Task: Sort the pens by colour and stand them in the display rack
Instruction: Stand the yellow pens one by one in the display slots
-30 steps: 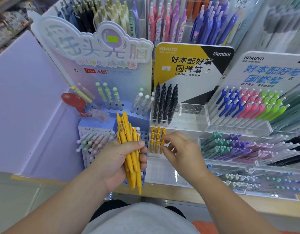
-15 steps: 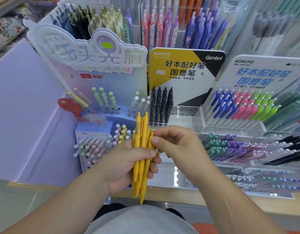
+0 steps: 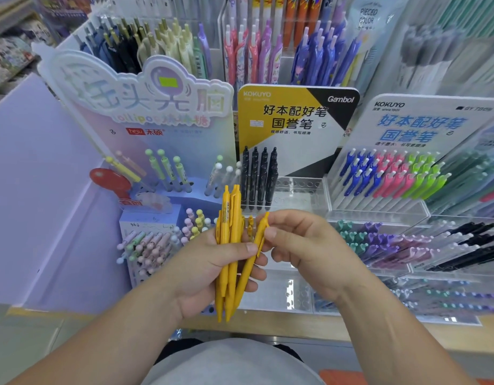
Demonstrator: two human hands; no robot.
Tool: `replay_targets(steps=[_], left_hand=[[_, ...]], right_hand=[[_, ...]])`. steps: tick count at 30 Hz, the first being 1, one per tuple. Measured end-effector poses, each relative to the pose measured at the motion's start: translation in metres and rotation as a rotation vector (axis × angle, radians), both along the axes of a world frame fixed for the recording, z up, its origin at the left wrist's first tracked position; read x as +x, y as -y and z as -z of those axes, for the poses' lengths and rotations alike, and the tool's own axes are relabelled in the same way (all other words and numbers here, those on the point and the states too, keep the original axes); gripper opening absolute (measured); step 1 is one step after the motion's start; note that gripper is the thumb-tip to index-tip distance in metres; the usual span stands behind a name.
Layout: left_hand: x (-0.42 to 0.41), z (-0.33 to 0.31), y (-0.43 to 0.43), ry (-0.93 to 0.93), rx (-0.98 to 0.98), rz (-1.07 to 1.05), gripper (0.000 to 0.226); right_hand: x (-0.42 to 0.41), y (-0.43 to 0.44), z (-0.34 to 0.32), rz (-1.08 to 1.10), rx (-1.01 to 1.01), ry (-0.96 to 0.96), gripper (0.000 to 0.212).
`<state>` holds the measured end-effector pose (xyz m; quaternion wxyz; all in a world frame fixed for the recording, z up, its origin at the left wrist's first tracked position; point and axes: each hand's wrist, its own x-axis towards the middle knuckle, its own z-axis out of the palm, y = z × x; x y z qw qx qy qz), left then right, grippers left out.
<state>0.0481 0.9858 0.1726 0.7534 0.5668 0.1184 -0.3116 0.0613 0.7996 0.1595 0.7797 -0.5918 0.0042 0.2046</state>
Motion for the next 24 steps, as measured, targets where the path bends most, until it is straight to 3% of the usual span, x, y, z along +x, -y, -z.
replay_targets(steps=[3, 6, 12, 18, 24], left_hand=[[0.0, 0.001, 0.002, -0.022, -0.043, 0.003, 0.02], [0.003, 0.001, 0.001, -0.047, -0.062, -0.075, 0.016], [0.009, 0.005, -0.015, -0.092, 0.004, -0.159, 0.021], [0.006, 0.012, -0.023, -0.12, -0.052, -0.201, 0.036], [0.006, 0.01, -0.025, -0.104, -0.093, -0.261, 0.038]], right_hand=[[0.001, 0.005, 0.001, -0.016, 0.006, 0.027, 0.016], [0.008, 0.015, -0.005, 0.123, -0.007, 0.076, 0.014], [0.022, 0.033, -0.01, 0.503, -0.349, 0.322, 0.009], [0.026, 0.011, 0.03, 0.401, -0.715, 0.468, 0.014], [0.029, 0.005, 0.05, 0.35, -0.807, 0.496, 0.015]])
